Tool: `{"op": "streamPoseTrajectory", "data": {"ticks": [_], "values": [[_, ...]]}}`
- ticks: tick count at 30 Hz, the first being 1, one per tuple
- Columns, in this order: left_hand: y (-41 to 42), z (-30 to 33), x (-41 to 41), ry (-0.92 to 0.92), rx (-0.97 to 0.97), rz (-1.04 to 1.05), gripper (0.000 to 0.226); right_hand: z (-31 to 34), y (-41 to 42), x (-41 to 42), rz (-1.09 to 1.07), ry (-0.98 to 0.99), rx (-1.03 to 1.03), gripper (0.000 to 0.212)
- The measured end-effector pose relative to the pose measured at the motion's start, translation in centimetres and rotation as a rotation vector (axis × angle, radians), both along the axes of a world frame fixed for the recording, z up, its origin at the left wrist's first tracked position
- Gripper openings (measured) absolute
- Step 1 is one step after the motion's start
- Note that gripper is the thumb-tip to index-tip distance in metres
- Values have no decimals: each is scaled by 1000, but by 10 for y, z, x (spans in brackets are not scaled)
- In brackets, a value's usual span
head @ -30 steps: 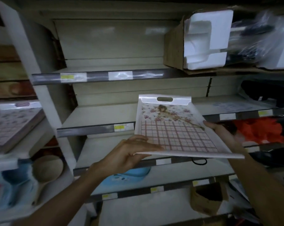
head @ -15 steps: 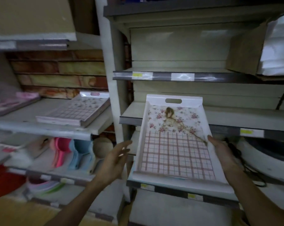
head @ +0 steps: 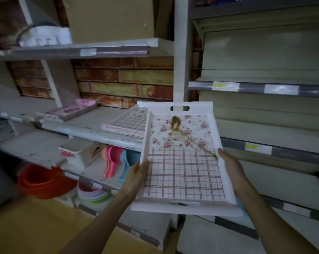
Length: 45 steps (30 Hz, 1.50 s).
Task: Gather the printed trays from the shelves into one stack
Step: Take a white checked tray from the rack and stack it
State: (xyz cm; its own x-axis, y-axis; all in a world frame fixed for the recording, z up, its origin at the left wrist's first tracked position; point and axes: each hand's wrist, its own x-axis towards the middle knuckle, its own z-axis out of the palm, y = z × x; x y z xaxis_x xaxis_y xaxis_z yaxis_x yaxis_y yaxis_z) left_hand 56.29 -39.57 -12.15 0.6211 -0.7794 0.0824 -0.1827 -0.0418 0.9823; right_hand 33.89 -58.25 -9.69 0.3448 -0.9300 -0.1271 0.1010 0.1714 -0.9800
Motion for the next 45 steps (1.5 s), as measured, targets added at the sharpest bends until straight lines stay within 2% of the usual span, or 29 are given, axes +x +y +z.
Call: {"op": "streamPoseTrajectory", "data": {"ticks": [2, 6, 10, 18, 26, 30, 37, 45], "values": [[13, 5, 26, -20, -10, 52, 25, 4, 9, 30, 29, 0, -25, 38], [39, 16, 79, -41, -28, 82, 33, 16, 28, 88, 103, 5, -101, 36], [55, 27, 120, 3, -73, 111, 29, 23, 38, 133, 153, -25, -173, 30], [41, 43, 192, 20, -146, 213, 29, 38, 33, 200, 209, 52, -357, 37], [-17, 53, 267, -31, -118, 210, 33, 48, -11, 260, 130, 140, -459, 40], [-56, 66, 307, -58, -104, 130, 37, 56, -41, 291, 73, 138, -472, 39], [-129, 88, 368, -225, -38, 90, 32, 55, -89, 344, -75, 189, -541, 38], [-197, 76, 421, -356, 78, 19, 34, 36, -122, 380, -169, 279, -556, 37]]}}
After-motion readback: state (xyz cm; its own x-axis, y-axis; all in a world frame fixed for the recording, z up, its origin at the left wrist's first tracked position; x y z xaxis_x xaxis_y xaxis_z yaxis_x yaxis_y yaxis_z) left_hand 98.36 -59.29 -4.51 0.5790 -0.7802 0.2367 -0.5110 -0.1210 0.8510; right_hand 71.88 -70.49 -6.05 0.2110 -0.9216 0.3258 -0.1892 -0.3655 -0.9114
